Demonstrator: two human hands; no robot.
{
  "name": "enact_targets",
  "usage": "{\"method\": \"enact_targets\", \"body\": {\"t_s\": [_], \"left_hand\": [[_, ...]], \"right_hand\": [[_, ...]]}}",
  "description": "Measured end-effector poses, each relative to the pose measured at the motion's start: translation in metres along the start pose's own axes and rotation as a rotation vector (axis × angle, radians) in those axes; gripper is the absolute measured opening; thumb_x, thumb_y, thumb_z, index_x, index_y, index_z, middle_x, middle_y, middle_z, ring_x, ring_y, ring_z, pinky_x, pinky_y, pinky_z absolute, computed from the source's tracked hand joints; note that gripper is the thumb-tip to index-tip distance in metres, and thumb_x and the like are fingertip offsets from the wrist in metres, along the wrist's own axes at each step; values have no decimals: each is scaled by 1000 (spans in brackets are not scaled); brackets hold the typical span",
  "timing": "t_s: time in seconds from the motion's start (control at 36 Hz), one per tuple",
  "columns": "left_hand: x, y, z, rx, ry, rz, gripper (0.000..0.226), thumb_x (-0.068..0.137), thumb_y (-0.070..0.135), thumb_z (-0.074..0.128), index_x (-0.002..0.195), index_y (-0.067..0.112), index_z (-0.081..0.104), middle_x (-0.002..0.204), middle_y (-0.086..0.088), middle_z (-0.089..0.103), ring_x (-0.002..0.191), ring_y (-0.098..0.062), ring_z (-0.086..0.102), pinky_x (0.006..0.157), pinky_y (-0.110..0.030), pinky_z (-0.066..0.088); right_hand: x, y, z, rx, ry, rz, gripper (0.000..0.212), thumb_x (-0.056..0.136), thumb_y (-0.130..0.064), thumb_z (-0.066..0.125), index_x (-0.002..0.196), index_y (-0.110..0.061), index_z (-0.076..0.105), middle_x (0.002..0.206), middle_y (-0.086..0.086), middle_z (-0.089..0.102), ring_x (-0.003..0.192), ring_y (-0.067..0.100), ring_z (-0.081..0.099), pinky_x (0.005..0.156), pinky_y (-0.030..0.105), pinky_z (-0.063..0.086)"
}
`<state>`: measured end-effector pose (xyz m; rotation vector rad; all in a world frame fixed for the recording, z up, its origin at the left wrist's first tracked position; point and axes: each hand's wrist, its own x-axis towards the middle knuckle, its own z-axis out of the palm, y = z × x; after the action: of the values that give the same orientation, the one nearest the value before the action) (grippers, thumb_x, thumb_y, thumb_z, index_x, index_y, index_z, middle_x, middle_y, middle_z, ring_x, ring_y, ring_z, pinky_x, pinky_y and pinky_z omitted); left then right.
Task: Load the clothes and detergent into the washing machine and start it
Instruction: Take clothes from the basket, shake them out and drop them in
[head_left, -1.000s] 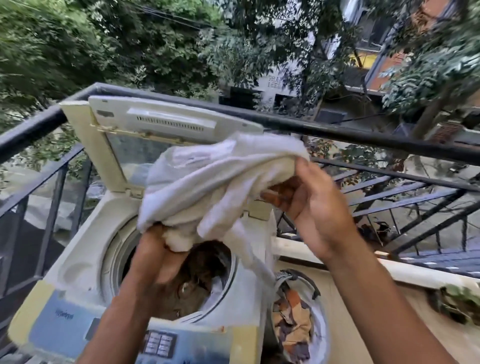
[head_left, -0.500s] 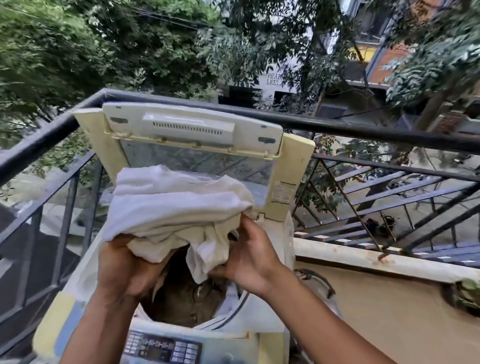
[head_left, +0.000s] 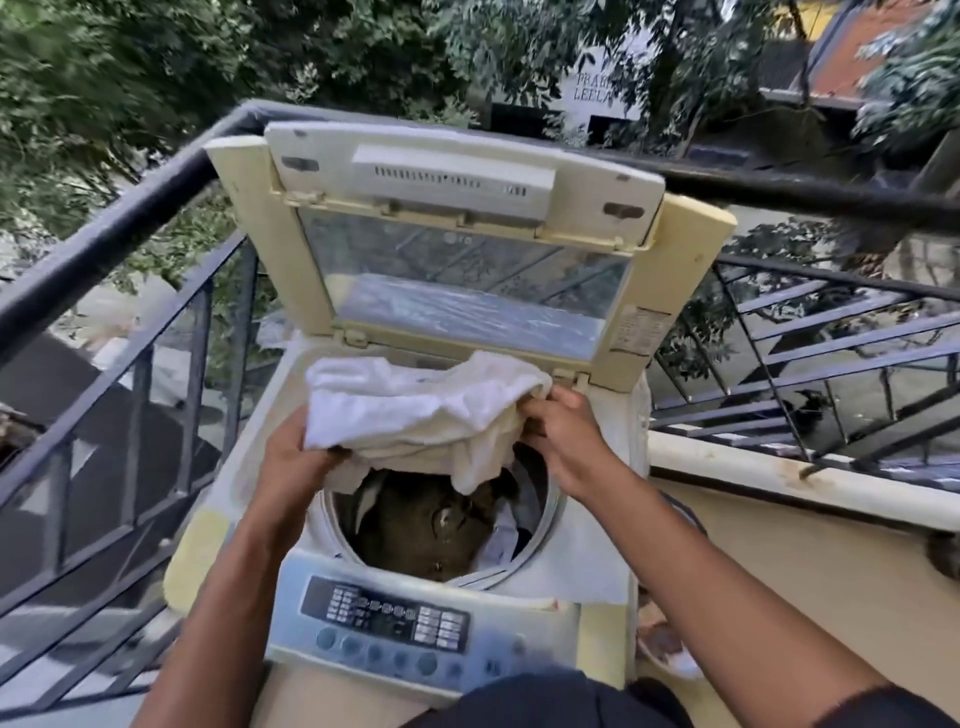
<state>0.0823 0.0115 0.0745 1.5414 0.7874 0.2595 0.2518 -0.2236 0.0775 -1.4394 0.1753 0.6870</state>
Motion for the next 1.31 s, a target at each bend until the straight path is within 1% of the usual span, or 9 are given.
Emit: {"method": "enact_targets", "body": {"t_s": [0.08,0.17,0.28,0.39,0.5,0.67,0.83,1.14,1.31], "left_hand": [[-8,-10,12,27,-53,-94,43,78,7,72,118,23,71,114,-7,75,88,-18,68,72,-35,53],[-15,-26,21,86,-116,-243,42,96,-11,56,129,13,67,123,-12,73,95,-25,70,83,-41,56],[-28,-35,33,122,-201,-317,29,105,4,53,128,16,68,113,-8,79,103,-34,75,87,-45,61],[-34,-32,47,188,-228,-315,23,106,14,56,122,23,70,112,-3,80,109,-34,73,97,-51,57],[-38,-25,58,249,-236,-294,21,104,19,61,122,25,71,113,-1,79,111,-32,71,101,-53,54],[-46,-13,83,305,-299,-230,19,103,24,63,121,28,71,116,-1,77,107,-24,73,95,-44,56],[-52,-2,131,348,-383,-162,20,104,21,61,116,34,72,106,6,80,104,-23,73,88,-39,58],[-64,13,284,330,-639,-152,28,107,7,51,120,21,72,109,-3,80,98,-23,75,84,-36,58],[-69,-29,382,316,-713,-292,24,106,11,54,118,21,72,107,1,80,92,-11,72,81,-29,57]], "right_hand": [[6,14,-11,-156,40,128,24,92,0,59,111,-9,72,104,19,77,85,28,72,69,33,57],[5,26,-21,-304,60,249,27,91,-3,59,117,-3,69,97,20,74,83,32,71,60,28,52],[-6,31,-24,-433,18,263,13,91,2,56,89,-1,68,86,20,68,71,28,59,57,25,41],[-2,40,-23,-453,45,195,43,100,-21,61,141,-19,48,134,6,56,119,25,58,91,39,53],[-8,39,-26,-481,20,117,35,96,-27,65,130,-27,57,126,0,61,116,22,60,102,43,52],[-30,28,-50,-424,-48,14,16,97,-19,63,111,-24,71,110,4,72,99,19,72,76,25,51],[-56,17,-97,-315,-68,16,12,98,-19,63,102,-23,74,107,10,78,91,19,72,79,31,54],[-57,45,-246,-87,273,39,16,103,-6,59,99,-11,73,86,9,78,74,19,68,64,26,51],[-28,102,-340,-266,375,179,16,98,-2,59,97,-7,75,89,8,77,68,12,67,65,24,55]]}}
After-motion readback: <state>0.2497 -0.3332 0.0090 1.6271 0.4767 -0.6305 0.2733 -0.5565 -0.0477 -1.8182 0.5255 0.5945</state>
